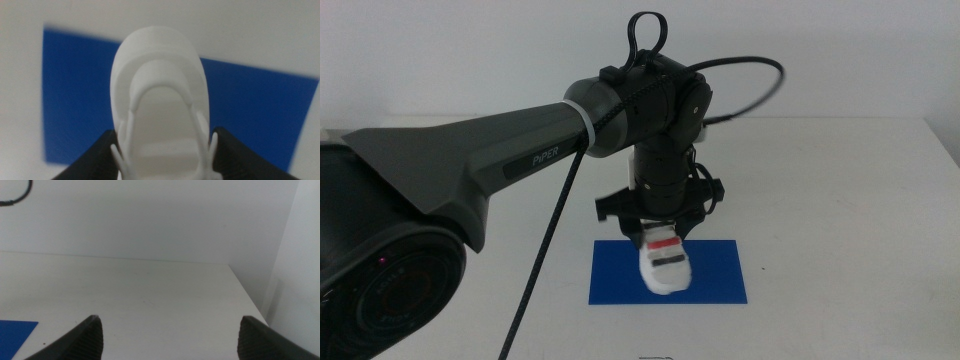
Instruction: Use one arm to grab the shoe from the table and place it on the mat.
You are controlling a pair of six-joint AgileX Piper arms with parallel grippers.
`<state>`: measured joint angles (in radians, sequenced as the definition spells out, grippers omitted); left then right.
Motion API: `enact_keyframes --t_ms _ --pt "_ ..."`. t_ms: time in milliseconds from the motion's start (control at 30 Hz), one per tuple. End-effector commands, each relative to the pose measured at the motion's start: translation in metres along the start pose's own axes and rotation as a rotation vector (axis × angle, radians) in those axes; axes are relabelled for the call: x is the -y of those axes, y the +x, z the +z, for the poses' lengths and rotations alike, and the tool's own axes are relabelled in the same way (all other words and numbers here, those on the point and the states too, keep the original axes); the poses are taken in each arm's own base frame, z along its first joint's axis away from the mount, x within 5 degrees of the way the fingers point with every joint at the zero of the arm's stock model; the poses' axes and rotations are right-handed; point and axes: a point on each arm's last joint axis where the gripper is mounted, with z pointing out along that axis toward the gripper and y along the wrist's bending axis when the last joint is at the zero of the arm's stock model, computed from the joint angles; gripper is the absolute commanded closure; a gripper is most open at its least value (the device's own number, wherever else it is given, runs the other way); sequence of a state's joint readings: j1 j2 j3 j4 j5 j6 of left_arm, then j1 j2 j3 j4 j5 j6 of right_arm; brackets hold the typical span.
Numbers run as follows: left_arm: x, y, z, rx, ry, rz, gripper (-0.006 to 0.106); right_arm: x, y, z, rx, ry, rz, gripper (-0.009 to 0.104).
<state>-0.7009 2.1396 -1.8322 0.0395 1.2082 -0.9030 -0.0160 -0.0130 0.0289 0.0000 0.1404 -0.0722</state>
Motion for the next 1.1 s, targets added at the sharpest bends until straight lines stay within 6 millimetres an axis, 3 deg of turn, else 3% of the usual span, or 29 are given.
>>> enact_keyframes --t_ms 0,400,567,867,1067 --pt "-0.002 -0.007 -0.037 0.092 0.061 0.213 0.098 0.001 -0.014 -0.003 0.113 0.008 -0.013 0.001" --pt "-0.002 0.012 -0.036 -0.025 0.017 1.552 0.099 0.001 -0.014 -0.003 0.113 0.008 -0.013 0.001" --pt "0.002 0.017 -0.037 -0.015 0.105 1.951 0.099 0.001 -0.014 -0.003 0.113 0.008 -0.013 0.001" --pt "0.007 0.020 -0.036 0.013 0.176 1.977 0.099 0.001 -0.014 -0.003 0.113 0.008 -0.013 0.001" --pt "0.006 0.006 -0.020 0.042 0.163 1.872 0.099 0.001 -0.014 -0.003 0.113 0.008 -0.013 0.001"
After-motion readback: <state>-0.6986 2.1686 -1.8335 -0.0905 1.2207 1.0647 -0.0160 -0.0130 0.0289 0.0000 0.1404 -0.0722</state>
